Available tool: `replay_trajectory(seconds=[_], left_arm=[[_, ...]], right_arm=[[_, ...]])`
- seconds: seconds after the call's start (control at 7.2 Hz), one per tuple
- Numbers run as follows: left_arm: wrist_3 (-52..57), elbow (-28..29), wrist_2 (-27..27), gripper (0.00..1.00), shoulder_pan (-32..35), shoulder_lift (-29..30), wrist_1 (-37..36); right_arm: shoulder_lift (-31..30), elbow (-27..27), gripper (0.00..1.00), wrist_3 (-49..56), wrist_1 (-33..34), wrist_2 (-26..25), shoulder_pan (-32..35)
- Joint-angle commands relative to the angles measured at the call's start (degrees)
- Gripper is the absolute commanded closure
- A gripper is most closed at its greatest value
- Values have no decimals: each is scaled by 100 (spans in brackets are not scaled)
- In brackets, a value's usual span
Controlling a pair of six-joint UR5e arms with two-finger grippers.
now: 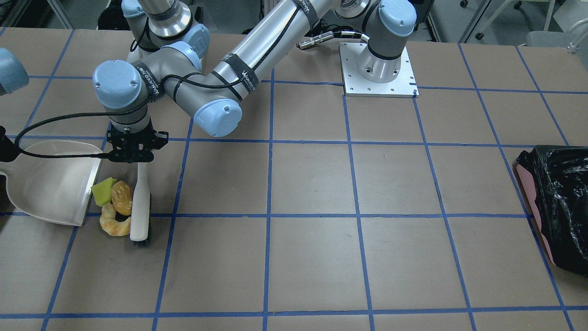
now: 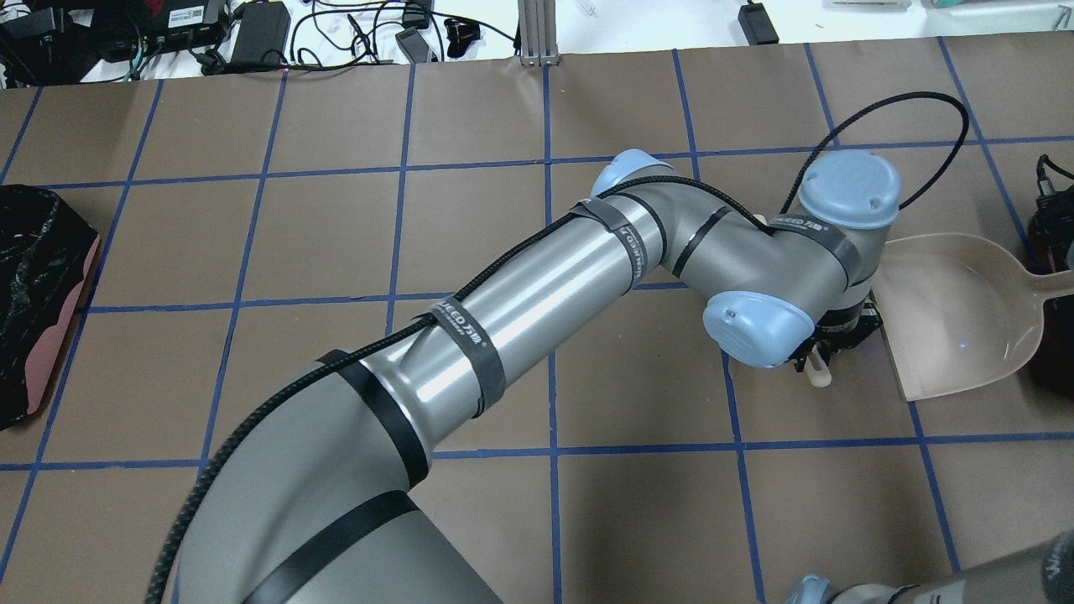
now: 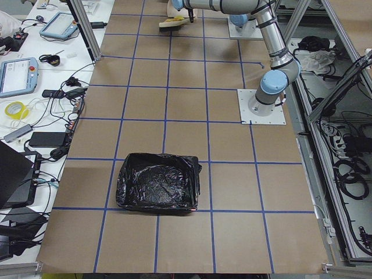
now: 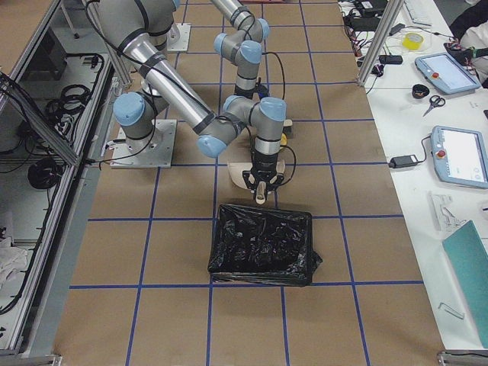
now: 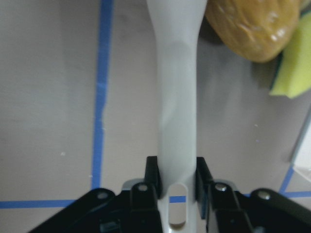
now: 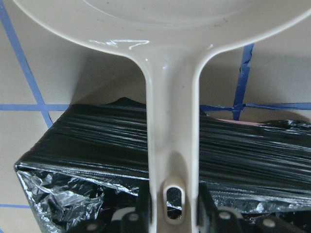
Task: Sweep and dump trash in nearest bin
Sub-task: 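Sweep the bread, pretzel and sponge into the dustpan with the left gripper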
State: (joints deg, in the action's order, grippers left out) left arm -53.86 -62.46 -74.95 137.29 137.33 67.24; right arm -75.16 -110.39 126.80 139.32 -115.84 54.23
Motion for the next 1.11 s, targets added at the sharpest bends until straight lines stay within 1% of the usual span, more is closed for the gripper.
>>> replay_trajectory(seconds=[0.0,0.28,0.42,0.56,0.69,0.83,0.97], left_arm=[[-570,636,93,100,551,441,-62],[-879,1330,199,100,729,750,-88],[-976,1542,287,100,790,855,-115],[-1265,1623,296,100,860,874,-115],[-1328,1580,262,100,931,813,-97],[-1155,1379,252,100,931,708,-19],[-866,1073,252,100,870,402,391]], right_arm=[[1,-9,100,-50,-28,0,0],[1,-9,100,-50,-37,0,0],[1,0,100,-50,-37,0,-9],[1,0,100,-50,-37,0,0],[1,0,100,-50,-37,0,0],[1,8,100,-50,-37,0,0],[1,9,100,-50,-37,0,0]])
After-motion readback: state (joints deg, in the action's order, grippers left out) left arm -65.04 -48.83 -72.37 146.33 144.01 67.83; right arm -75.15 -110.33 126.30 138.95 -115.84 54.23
